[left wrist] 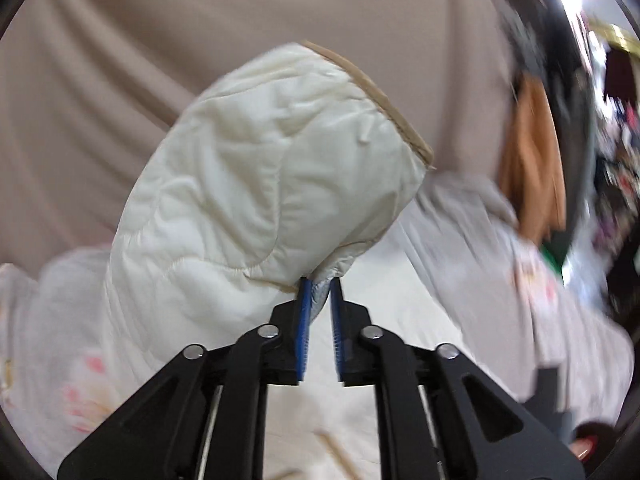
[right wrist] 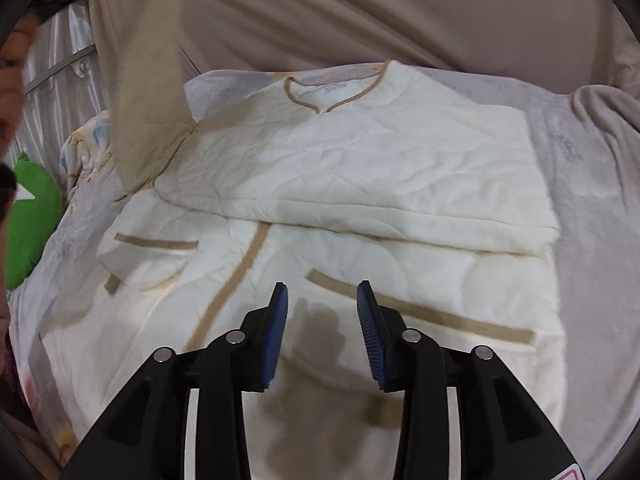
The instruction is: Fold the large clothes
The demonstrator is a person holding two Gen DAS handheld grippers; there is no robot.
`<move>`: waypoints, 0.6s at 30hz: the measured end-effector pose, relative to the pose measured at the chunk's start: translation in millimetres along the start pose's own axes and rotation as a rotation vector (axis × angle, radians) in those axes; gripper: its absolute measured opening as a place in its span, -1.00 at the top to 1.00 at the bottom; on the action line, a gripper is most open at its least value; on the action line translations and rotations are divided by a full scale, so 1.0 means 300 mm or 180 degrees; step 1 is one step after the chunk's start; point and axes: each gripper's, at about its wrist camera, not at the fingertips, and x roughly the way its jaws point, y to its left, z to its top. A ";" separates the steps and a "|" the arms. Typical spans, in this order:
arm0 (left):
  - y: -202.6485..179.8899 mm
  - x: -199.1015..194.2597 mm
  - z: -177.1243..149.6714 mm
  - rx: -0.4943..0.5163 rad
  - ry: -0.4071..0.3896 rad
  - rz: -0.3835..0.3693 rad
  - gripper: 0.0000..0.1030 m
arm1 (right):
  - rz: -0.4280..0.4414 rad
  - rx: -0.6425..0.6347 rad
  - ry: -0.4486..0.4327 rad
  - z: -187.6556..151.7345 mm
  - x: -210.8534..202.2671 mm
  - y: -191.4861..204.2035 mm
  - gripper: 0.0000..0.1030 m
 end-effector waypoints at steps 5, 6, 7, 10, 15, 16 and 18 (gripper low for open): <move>-0.157 0.257 -0.299 0.0374 0.0625 0.0163 -0.18 | -0.0283 0.0157 0.0007 -0.098 -0.112 -0.137 0.17; -0.134 0.271 -0.335 0.0356 0.0707 0.0151 -0.18 | -0.0328 0.0200 -0.0003 -0.109 -0.131 -0.163 0.13; -0.119 0.248 -0.376 0.0297 0.0767 0.0122 -0.20 | -0.0359 0.0240 -0.0020 -0.114 -0.150 -0.186 0.10; 0.021 0.190 -0.444 0.0026 0.0833 0.0140 -0.45 | -0.0357 0.0397 -0.0131 -0.097 -0.198 -0.256 -0.02; 0.291 0.063 -0.533 -0.0270 0.0873 0.0674 -0.58 | -0.0244 0.0515 -0.0254 0.025 -0.157 -0.298 -0.14; 0.342 0.042 -0.549 -0.0318 0.0892 0.0770 -0.58 | -0.0209 0.0542 -0.0253 0.060 -0.130 -0.300 -0.14; 0.443 0.012 -0.591 -0.0391 0.0926 0.1008 -0.58 | -0.0081 0.0605 -0.0217 0.112 -0.082 -0.308 -0.15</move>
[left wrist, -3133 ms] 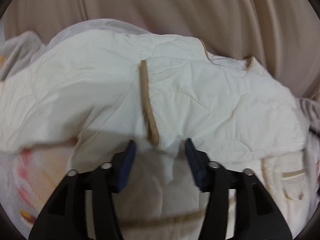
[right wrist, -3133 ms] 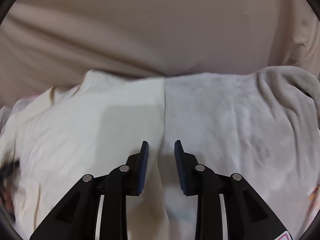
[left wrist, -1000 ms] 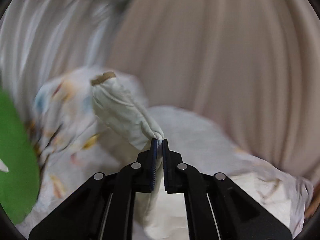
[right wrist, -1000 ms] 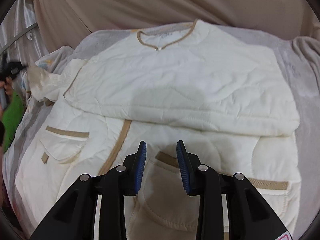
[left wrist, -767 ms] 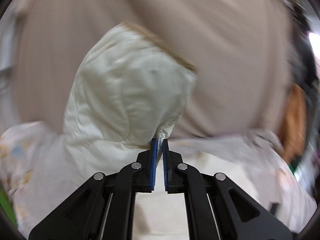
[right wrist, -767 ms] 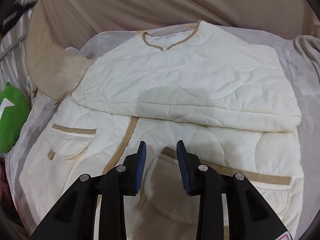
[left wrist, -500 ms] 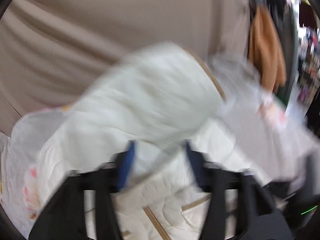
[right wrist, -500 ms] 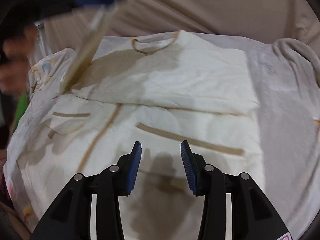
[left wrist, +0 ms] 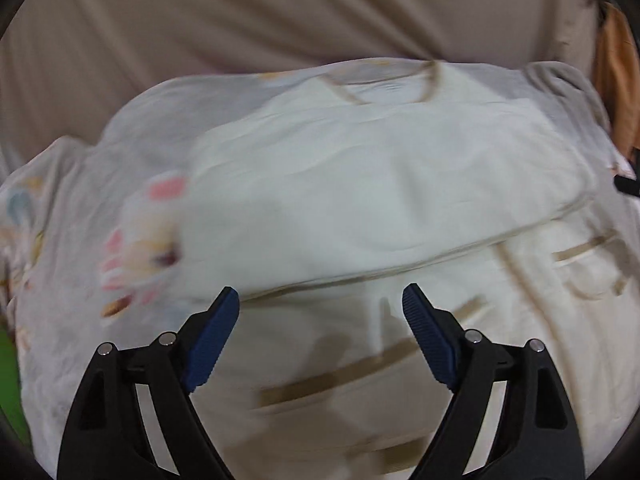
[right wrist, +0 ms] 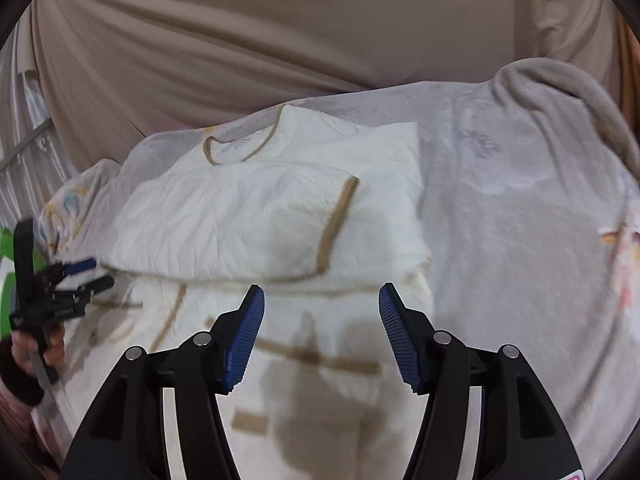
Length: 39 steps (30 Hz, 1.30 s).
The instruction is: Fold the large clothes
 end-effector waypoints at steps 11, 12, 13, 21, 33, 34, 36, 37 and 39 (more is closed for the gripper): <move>0.221 0.127 -0.005 -0.0328 0.0080 0.0346 -0.02 | 0.0334 0.0245 0.0087 0.164 0.187 0.082 0.82; 0.222 0.132 -0.002 -0.0321 0.0095 0.0322 0.15 | 0.0382 0.0127 -0.0146 0.181 0.116 0.108 0.84; 0.219 0.137 -0.004 -0.0307 0.0118 0.0318 0.24 | 0.0445 0.0052 -0.0382 0.198 0.041 0.127 0.84; 0.166 0.196 -0.019 -0.0225 0.0187 0.0421 0.38 | -0.0448 0.0065 0.0351 0.111 0.294 -0.073 0.87; 0.192 -0.190 0.083 -0.0325 -0.0497 0.0085 0.25 | -0.0612 -0.0234 -0.0335 0.241 0.045 0.046 0.57; 0.182 -0.196 0.121 -0.0340 -0.0545 0.0015 0.16 | -0.0490 -0.0301 -0.0344 0.260 0.049 0.086 0.57; 0.151 -0.159 0.238 -0.0378 -0.0579 -0.0096 0.11 | -0.0155 -0.0471 -0.0317 0.309 0.096 0.211 0.57; 0.139 -0.125 0.285 -0.0408 -0.0559 -0.0106 0.11 | 0.0007 -0.0565 -0.0265 0.334 0.148 0.285 0.57; 0.094 -0.009 0.394 -0.0435 -0.0455 -0.0100 0.11 | 0.0265 -0.0734 -0.0174 0.359 0.248 0.413 0.57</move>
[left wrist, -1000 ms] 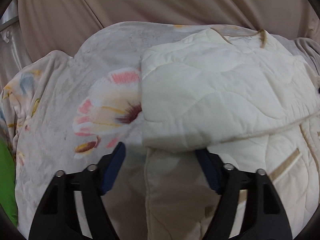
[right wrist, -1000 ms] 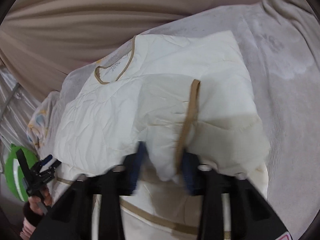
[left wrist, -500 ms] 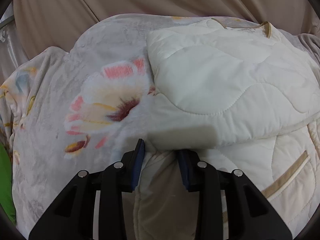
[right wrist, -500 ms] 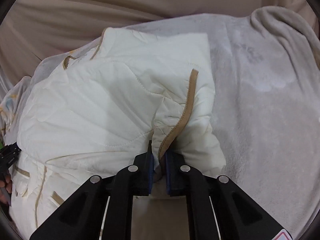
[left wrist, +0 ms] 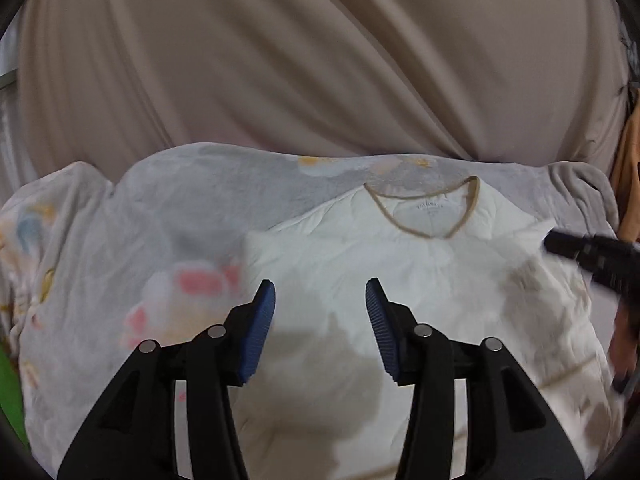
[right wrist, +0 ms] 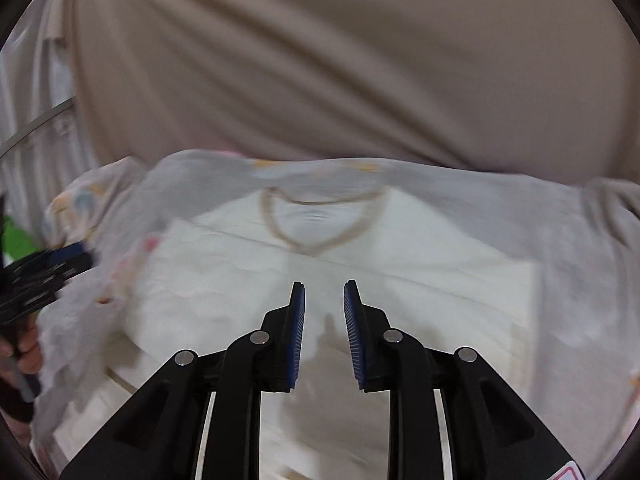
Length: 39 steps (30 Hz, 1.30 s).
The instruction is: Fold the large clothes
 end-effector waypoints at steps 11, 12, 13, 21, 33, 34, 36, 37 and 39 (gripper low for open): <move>0.078 0.469 -0.071 0.0021 0.0473 0.0608 -0.13 | -0.0014 -0.0199 0.0574 -0.053 0.441 0.041 0.88; 0.107 0.467 -0.085 -0.0005 0.0462 0.0632 -0.28 | -0.0059 -0.0104 0.0551 -0.068 0.419 -0.029 0.99; 0.125 0.463 -0.095 -0.0056 0.0466 0.0620 -0.34 | -0.0093 0.0041 0.0518 -0.084 0.385 -0.119 1.00; 0.169 0.319 -0.115 -0.0275 0.0320 0.0358 -0.30 | -0.0579 0.0799 0.0105 -0.217 0.017 -0.487 0.39; 0.069 0.251 -0.207 0.0047 0.0515 0.0370 -0.33 | -0.0211 0.0842 0.0029 -0.256 -0.034 -0.434 0.84; 0.074 0.257 -0.214 0.0059 0.0523 0.0402 -0.34 | -0.0189 0.0790 -0.0127 -0.242 -0.069 -0.413 0.85; 0.084 0.273 -0.229 0.0060 0.0556 0.0448 -0.34 | -0.0232 0.0798 -0.0330 -0.227 -0.104 -0.409 0.85; 0.086 0.282 -0.234 0.0055 0.0566 0.0440 -0.35 | -0.0335 0.0794 -0.0265 -0.229 -0.081 -0.420 0.85; 0.081 0.295 -0.239 0.0088 0.0555 0.0469 -0.39 | -0.0631 0.0689 0.0270 -0.268 0.067 -0.452 0.85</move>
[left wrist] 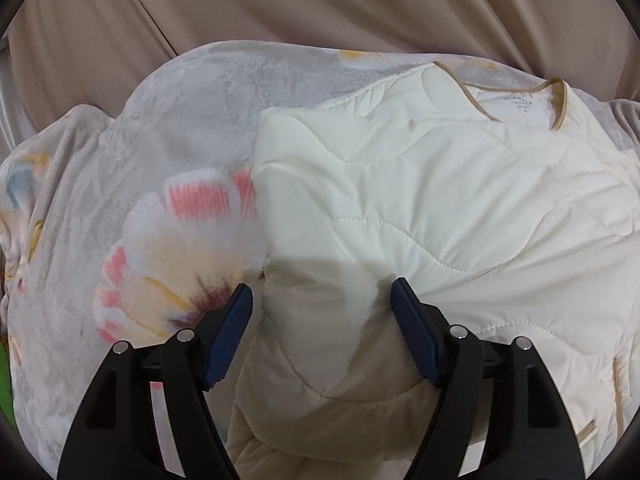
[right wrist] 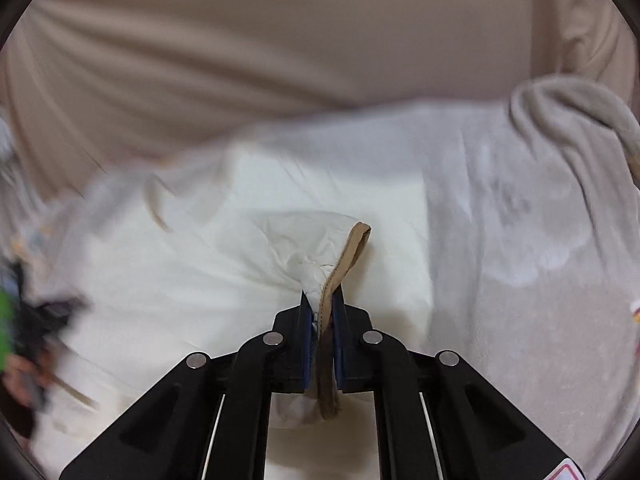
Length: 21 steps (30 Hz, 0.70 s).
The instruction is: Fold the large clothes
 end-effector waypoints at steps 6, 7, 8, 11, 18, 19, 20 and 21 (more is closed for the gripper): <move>-0.012 -0.124 -0.041 0.0091 -0.0140 0.0073 -0.36 | -0.0306 -0.0030 -0.0232 -0.012 -0.098 0.061 0.69; -0.018 -0.153 -0.051 0.0103 -0.0148 0.0001 -0.37 | -0.0386 -0.0023 -0.0341 -0.016 -0.155 0.081 0.68; -0.033 -0.187 -0.065 0.0127 -0.0163 -0.0085 -0.37 | -0.0430 -0.0027 -0.0393 -0.020 -0.194 0.099 0.62; -0.096 -0.224 -0.090 0.0222 -0.0154 -0.0232 -0.41 | 0.0019 -0.0191 -0.0386 -0.048 -0.265 0.202 0.62; -0.103 -0.161 -0.124 0.0197 -0.0090 -0.0066 -0.55 | 0.0204 -0.0660 0.0245 -0.150 -0.050 0.352 0.90; -0.081 -0.161 -0.129 0.0177 -0.0084 -0.0033 -0.58 | 0.0213 -0.0567 0.0266 -0.155 -0.040 0.302 0.90; -0.052 -0.160 -0.138 0.0136 -0.0058 -0.0021 -0.58 | 0.0150 -0.0458 0.0257 -0.155 -0.044 0.251 0.90; -0.029 -0.157 -0.146 0.0100 -0.0031 -0.0027 -0.60 | 0.0029 -0.0370 0.0241 -0.154 -0.059 0.196 0.90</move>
